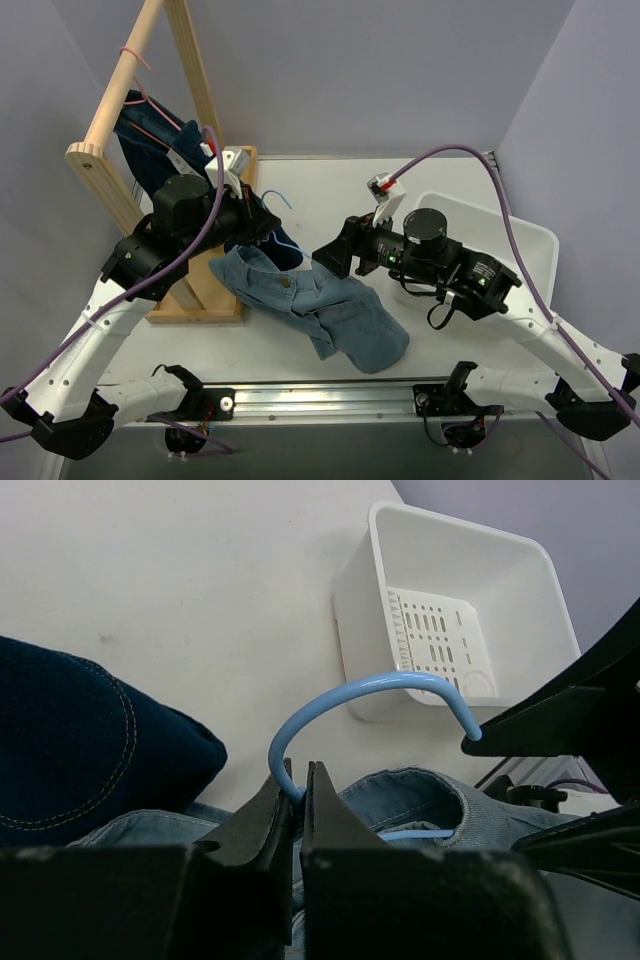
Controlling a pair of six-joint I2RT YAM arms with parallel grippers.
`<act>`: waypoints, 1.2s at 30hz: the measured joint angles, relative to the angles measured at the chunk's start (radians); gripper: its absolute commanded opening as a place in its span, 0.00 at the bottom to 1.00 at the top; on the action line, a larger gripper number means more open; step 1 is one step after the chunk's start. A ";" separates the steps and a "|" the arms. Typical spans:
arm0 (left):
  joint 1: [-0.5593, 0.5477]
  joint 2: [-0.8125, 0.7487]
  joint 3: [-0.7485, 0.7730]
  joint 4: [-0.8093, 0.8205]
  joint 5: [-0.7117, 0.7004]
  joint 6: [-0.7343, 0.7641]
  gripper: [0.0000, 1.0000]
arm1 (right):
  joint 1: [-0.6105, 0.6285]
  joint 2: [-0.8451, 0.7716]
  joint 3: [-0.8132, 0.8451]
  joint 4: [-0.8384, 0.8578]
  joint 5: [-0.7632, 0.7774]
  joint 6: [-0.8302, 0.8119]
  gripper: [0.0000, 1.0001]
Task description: Remove the skirt from the hanger
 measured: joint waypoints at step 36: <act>-0.008 0.049 0.074 -0.045 -0.074 0.006 0.02 | 0.000 -0.106 -0.064 -0.063 -0.014 0.003 0.00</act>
